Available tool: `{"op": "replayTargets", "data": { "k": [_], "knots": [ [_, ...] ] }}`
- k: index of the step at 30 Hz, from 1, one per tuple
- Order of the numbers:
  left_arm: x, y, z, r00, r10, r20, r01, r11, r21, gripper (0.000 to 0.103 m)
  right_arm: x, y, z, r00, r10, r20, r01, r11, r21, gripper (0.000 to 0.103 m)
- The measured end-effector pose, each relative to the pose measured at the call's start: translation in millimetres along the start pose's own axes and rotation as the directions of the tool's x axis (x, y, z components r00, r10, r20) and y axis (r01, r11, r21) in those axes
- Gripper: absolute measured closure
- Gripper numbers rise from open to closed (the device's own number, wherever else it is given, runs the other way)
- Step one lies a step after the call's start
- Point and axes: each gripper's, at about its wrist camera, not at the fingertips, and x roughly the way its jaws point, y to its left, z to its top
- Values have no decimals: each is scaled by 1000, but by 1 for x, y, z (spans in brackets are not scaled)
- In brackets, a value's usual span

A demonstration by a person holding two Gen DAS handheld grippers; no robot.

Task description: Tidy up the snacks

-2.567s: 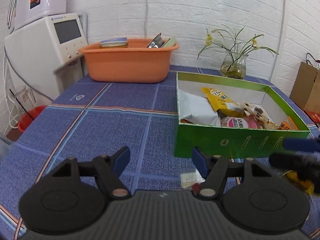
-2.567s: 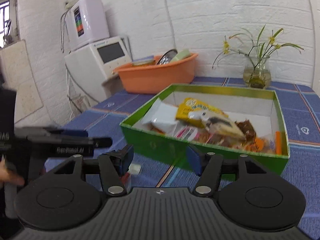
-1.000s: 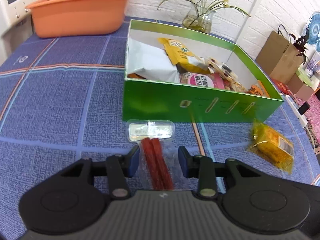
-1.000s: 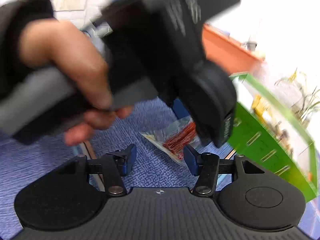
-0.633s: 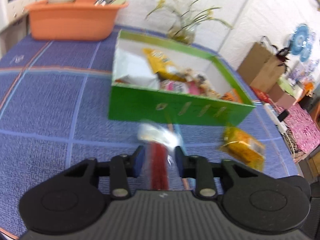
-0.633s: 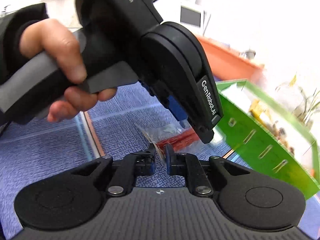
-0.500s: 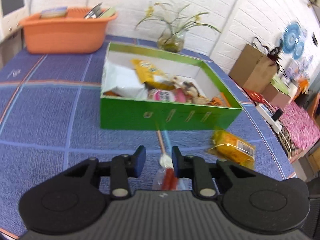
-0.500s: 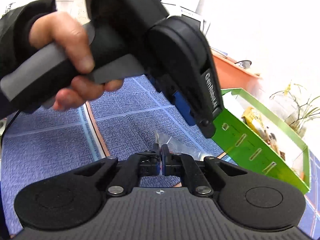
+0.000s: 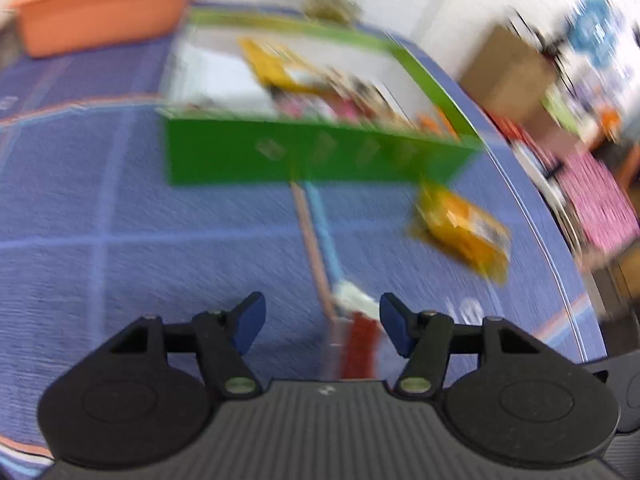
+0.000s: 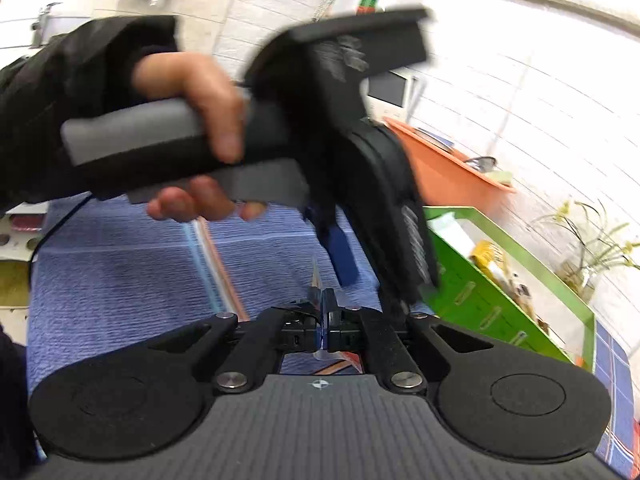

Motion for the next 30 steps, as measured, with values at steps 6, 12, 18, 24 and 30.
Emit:
{"op": "replayTargets", "data": {
  "k": [6, 12, 18, 24, 30],
  "knots": [
    [10, -7, -8, 990, -91, -104, 94, 995, 23, 66, -6, 16, -2, 1000, 5, 16, -4, 998, -65, 103],
    [-13, -16, -25, 1000, -18, 8, 17, 997, 74, 75, -19, 19, -3, 998, -17, 53, 21, 998, -64, 102],
    [-31, -15, -25, 989, -9, 147, 4, 999, 39, 77, -21, 22, 0, 995, -47, 84, 54, 995, -88, 102],
    [-47, -14, -1, 971, -16, 238, 18, 1000, -9, 77, -18, 11, 11, 989, -106, 104, 117, 988, -101, 102],
    [-60, -21, 41, 936, -14, 353, 19, 1000, -9, 98, -13, -20, 25, 968, -222, 118, 233, 968, -92, 103]
  ]
}}
